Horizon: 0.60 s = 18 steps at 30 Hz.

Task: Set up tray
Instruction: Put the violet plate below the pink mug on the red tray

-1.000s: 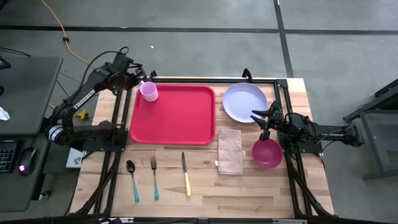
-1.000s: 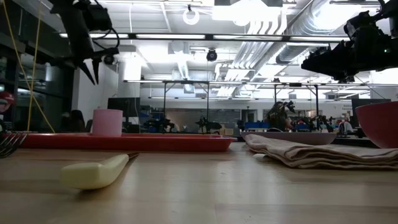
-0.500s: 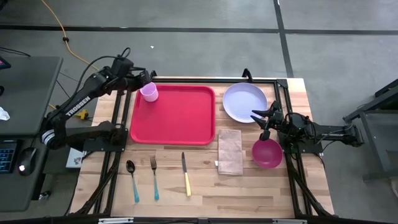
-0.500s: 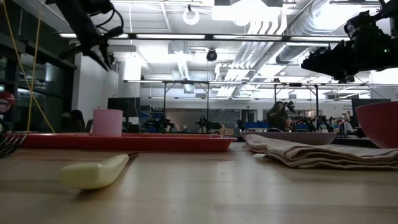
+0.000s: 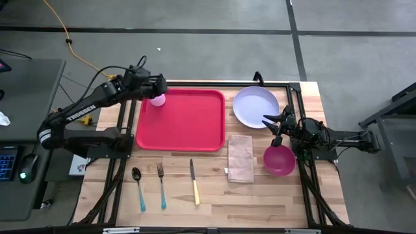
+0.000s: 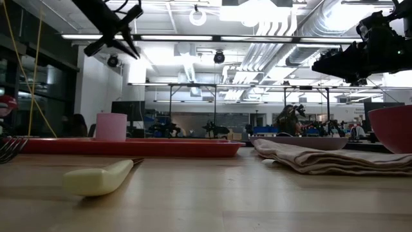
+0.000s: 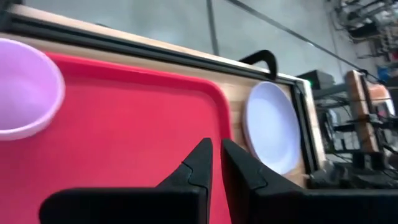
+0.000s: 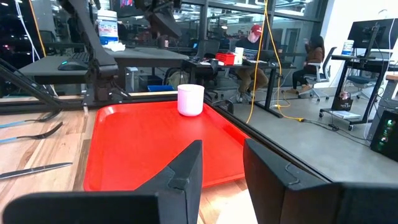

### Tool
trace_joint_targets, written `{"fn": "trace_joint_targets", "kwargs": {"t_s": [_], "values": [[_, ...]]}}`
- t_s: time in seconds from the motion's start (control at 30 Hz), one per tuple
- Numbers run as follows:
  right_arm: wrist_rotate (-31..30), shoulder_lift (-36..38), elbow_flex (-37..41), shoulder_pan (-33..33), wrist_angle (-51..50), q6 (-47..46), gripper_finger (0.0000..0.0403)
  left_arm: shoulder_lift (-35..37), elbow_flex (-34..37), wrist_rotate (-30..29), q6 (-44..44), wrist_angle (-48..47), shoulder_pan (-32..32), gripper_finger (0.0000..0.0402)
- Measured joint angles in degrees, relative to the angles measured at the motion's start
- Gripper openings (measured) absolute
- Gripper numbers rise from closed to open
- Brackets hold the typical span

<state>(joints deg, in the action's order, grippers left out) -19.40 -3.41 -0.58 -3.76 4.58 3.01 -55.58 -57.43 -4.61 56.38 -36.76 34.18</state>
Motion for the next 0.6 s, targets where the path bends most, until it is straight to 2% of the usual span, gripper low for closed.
{"fn": "trace_joint_targets", "kwargs": {"t_s": [0.6], "values": [[0.02, 0.00, 0.00, 0.00, 0.11, -0.01, 0.0094, -0.62, -0.04, -4.31, 2.43, 13.30, -12.49, 0.0065]]}}
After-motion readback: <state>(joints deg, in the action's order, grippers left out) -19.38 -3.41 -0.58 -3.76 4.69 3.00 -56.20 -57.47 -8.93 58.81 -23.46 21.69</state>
